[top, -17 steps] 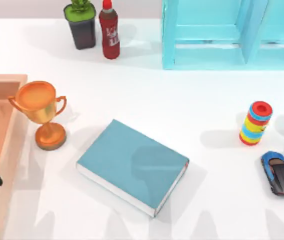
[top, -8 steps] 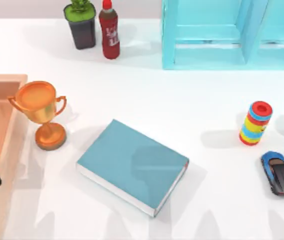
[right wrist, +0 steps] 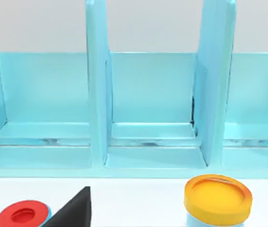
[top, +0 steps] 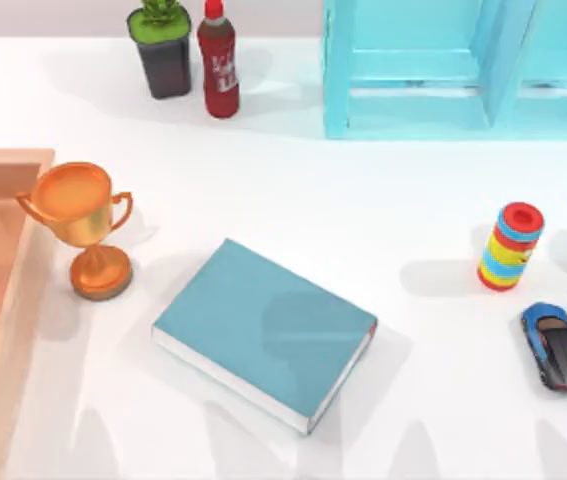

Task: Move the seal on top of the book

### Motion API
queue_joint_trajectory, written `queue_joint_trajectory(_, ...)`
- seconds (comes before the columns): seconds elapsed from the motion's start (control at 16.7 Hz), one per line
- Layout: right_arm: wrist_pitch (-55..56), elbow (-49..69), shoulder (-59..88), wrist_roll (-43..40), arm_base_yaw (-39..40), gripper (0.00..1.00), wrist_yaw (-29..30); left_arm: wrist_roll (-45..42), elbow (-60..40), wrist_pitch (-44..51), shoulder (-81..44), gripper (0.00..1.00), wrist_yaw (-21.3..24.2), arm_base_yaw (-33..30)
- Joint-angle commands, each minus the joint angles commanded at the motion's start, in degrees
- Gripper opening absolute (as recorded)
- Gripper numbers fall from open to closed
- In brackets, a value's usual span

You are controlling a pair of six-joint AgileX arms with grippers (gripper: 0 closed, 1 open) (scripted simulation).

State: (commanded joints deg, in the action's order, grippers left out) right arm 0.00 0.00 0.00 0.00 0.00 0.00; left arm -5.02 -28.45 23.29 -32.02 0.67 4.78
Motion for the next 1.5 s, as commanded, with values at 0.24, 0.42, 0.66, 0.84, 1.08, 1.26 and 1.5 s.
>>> queue_joint_trajectory(0.24, 0.0, 0.0, 0.0, 0.0, 0.0, 1.0, 0.0, -3.73, -18.61, 15.44, -23.65, 1.0, -0.23, 3.42)
queue_joint_trajectory(0.42, 0.0, 0.0, 0.0, 0.0, 0.0, 1.0, 0.0, -6.6, -32.18, 26.85, -41.48, 1.0, -0.42, 5.8)
queue_joint_trajectory(0.66, 0.0, 0.0, 0.0, 0.0, 0.0, 1.0, 0.0, -9.68, -47.73, 39.09, -61.18, 1.0, -0.58, 8.41)
queue_joint_trajectory(0.84, 0.0, 0.0, 0.0, 0.0, 0.0, 1.0, 0.0, -11.08, -55.68, 44.98, -70.63, 1.0, -0.57, 9.8)
queue_joint_trajectory(1.08, 0.0, 0.0, 0.0, 0.0, 0.0, 1.0, 0.0, -11.67, -59.39, 47.56, -74.75, 1.0, -0.5, 10.48)
queue_joint_trajectory(1.26, 0.0, 0.0, 0.0, 0.0, 0.0, 1.0, 0.0, -11.67, -59.39, 47.56, -74.75, 1.0, -0.5, 10.48)
queue_joint_trajectory(1.5, 0.0, 0.0, 0.0, 0.0, 0.0, 1.0, 0.0, -11.56, -57.43, 45.23, -75.28, 1.0, -0.5, 10.3)
